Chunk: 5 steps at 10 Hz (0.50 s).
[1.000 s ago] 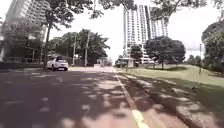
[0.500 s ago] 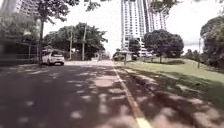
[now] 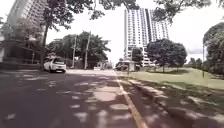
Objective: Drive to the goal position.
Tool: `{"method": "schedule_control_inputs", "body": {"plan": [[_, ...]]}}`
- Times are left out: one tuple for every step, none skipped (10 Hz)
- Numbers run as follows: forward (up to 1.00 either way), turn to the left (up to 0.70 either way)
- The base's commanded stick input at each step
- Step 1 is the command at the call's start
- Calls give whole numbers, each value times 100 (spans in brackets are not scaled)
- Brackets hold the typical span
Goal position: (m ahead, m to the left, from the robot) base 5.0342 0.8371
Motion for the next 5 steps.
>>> {"method": "schedule_control_inputs", "body": {"plan": [[70, 0], [70, 0], [70, 0], [70, 0], [70, 0]]}}
